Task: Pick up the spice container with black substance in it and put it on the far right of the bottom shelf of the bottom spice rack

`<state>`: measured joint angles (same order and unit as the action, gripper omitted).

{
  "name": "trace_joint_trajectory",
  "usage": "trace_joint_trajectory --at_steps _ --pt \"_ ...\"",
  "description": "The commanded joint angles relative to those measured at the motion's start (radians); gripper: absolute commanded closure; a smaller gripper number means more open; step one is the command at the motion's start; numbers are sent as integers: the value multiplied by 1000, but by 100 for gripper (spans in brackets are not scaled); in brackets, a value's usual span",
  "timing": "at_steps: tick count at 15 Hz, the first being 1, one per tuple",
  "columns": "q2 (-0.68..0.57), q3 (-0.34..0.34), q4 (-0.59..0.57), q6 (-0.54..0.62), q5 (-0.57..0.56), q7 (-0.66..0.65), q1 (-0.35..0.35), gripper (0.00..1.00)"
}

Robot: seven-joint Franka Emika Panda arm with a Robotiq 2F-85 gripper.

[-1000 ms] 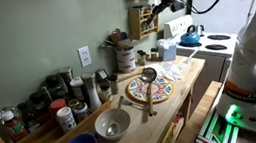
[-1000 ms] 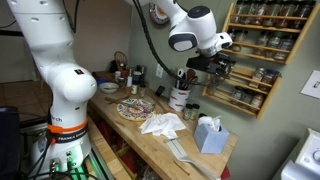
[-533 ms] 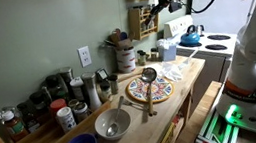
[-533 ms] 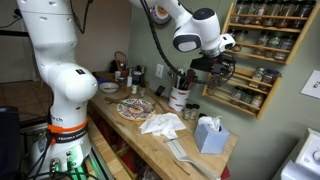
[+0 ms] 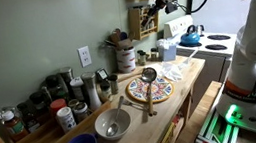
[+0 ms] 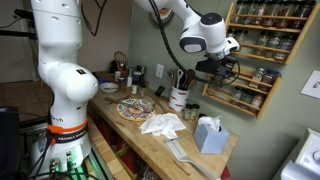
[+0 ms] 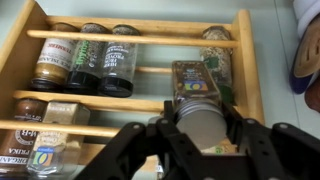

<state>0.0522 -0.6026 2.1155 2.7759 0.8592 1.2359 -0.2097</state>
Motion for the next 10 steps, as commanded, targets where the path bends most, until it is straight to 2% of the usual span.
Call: trace_joint_trajectory --at_steps 1,6,10 --pt "-75 -25 -71 -71 103 81 8 76" --pt "-156 -26 -130 -131 220 158 39 76" --pt "-217 -20 -176 -172 269 183 65 76"
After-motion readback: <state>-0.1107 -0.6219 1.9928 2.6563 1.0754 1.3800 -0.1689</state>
